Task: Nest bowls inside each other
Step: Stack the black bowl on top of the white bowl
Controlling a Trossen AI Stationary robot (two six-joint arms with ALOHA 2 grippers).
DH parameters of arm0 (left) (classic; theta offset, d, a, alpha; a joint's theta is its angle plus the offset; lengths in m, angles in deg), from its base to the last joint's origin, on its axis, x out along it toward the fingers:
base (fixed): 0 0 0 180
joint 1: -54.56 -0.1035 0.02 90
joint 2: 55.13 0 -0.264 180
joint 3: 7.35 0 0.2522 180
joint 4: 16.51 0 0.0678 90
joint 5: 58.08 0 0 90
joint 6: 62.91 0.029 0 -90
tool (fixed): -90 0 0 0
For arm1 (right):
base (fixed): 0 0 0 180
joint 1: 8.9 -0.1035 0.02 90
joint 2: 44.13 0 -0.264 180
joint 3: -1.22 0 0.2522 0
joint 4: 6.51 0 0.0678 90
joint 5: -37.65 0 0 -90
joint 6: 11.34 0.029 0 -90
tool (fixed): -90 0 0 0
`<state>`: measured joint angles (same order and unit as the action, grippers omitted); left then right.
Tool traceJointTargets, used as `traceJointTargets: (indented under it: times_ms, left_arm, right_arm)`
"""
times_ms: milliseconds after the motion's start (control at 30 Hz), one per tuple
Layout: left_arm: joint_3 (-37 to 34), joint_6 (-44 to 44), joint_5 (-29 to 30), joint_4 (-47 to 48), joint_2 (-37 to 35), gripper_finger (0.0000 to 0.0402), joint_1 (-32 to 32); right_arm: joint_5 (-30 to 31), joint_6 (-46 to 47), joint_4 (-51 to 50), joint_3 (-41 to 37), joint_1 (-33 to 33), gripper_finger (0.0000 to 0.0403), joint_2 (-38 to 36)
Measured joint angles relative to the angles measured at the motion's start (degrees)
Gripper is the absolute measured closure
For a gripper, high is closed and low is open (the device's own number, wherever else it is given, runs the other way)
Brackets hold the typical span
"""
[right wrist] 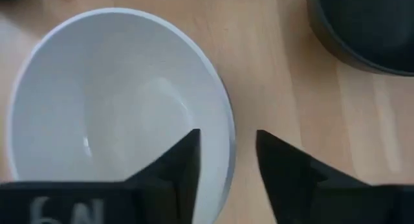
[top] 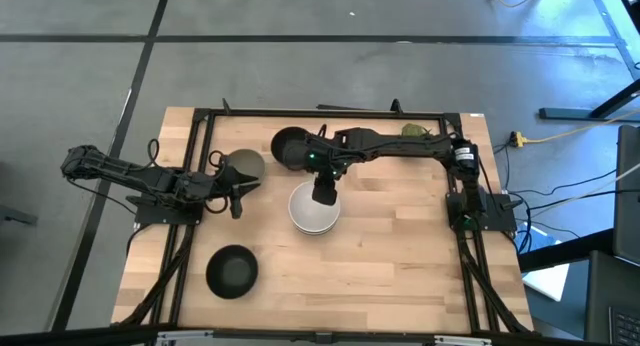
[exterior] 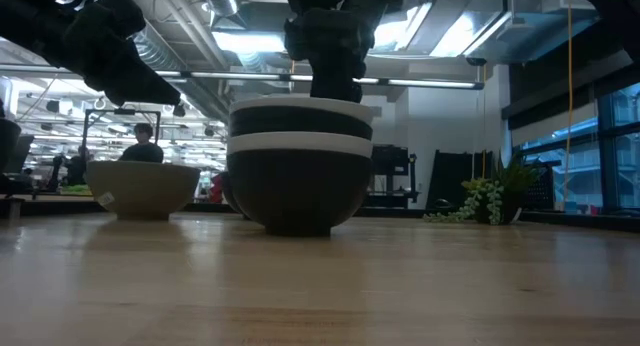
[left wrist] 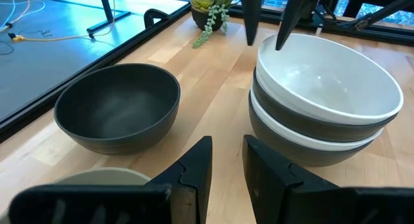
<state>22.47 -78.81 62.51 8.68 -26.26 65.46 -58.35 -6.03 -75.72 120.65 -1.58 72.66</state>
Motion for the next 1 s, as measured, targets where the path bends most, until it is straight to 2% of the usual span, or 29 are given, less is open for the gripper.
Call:
traceJointTargets:
  times_ms: [133, 200, 267, 433, 633, 833, 1000]
  left_arm:
    - [0.0, 0.0, 0.04, -0.28, 0.0, 0.032, 0.0]
    - [0.0, 0.0, 0.04, -0.42, -0.01, 0.032, 0.0]
    - [0.0, 0.0, 0.04, -0.41, -0.01, 0.032, 0.0]
    - [0.0, 0.0, 0.15, -0.39, 0.0, 0.032, 0.02]
    - [0.0, 0.31, 0.39, -0.59, 0.01, 0.032, -0.07]
    - [0.0, 2.62, 1.86, -1.52, 0.01, 0.032, -0.11]
    - [0.0, 2.97, 3.58, -1.65, 0.01, 0.032, -0.11]
  right_arm:
    - [6.95, -1.85, 1.42, 0.0, 0.07, 0.0189, -0.22]
    - [11.59, -3.85, 1.8, 0.67, 0.04, 0.0173, -0.43]
    - [13.66, -5.56, 2.58, 2.19, 0.04, 0.0162, -0.65]
    - [13.86, -8.63, 5.57, 5.15, 0.77, 0.0156, -3.49]
    - [13.97, -8.64, 6.52, 4.13, 2.55, 0.0155, -11.76]
    - [14.08, -8.54, 9.28, -1.7, 3.02, 0.0155, -20.95]
    - [14.28, -6.45, 18.03, -15.76, 3.0, 0.0155, -31.63]
